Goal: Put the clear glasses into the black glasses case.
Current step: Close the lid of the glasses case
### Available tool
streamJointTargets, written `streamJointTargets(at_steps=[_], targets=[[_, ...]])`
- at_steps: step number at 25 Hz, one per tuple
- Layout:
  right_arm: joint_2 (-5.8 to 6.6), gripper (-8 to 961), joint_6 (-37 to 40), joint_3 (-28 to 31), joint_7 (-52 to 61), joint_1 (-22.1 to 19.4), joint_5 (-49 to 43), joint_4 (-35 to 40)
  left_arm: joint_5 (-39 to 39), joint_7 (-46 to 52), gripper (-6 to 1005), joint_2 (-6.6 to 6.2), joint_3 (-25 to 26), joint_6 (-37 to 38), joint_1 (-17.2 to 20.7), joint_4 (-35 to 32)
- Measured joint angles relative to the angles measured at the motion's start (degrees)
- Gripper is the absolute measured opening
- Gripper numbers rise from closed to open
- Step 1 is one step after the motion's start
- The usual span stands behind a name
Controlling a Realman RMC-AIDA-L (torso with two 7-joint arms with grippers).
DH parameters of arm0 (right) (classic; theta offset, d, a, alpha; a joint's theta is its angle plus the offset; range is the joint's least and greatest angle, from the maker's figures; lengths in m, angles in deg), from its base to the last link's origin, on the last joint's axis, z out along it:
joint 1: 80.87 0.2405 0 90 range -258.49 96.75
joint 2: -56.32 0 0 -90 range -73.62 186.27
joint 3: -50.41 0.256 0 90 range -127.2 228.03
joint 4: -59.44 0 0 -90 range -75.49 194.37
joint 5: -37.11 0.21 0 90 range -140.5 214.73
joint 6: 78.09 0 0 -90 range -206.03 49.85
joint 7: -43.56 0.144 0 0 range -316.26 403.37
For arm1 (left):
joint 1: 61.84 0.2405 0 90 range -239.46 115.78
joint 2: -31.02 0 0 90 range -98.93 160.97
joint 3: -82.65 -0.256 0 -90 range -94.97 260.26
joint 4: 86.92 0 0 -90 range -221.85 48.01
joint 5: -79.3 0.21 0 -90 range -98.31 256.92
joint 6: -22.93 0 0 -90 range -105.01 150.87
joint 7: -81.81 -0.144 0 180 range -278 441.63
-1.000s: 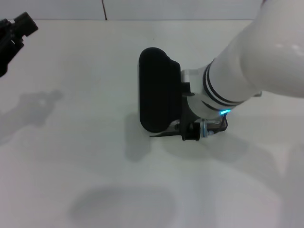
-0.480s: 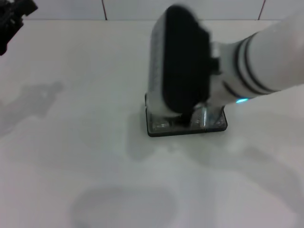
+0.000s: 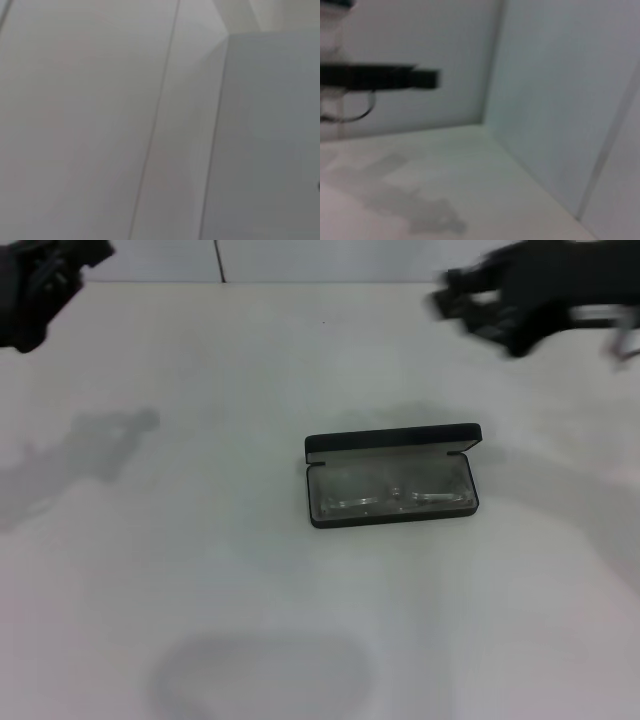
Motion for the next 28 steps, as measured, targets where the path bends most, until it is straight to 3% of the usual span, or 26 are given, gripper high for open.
streamJointTargets(at_steps=[4, 8, 16, 19, 23, 28], targets=[[0.11, 164, 1.59, 7.82, -7.12, -4.09, 5.52, -4.61, 3.02, 2.06, 72, 0.95, -0.19, -0.34, -1.85, -0.07], [0.08, 164, 2.47, 14.77, -11.73, -6.38, 7.95, -10.80, 10.95, 5.88, 71, 2.54, -0.21, -2.77, -6.06, 0.12], [0.33, 157, 4.32, 29.46, -18.14, -7.10, 15.16, -25.38, 27.65, 10.48, 82, 9.15, -0.29, -15.70, -15.78, 0.42], [0.33, 158, 6.64, 34.03, -22.44, -7.24, 19.89, -31.21, 31.18, 10.32, 123, 10.80, -0.46, -21.27, -18.21, 1.69], [0.37, 161, 11.34, 40.39, -27.03, -6.76, 24.81, -38.97, 31.90, 8.19, 162, 11.12, -2.23, -27.83, -22.47, 8.28], [0.42, 165, 15.42, 45.02, -30.53, -6.07, 26.40, -45.04, 31.54, 7.02, 160, 11.51, -3.67, -31.31, -23.22, 9.29]])
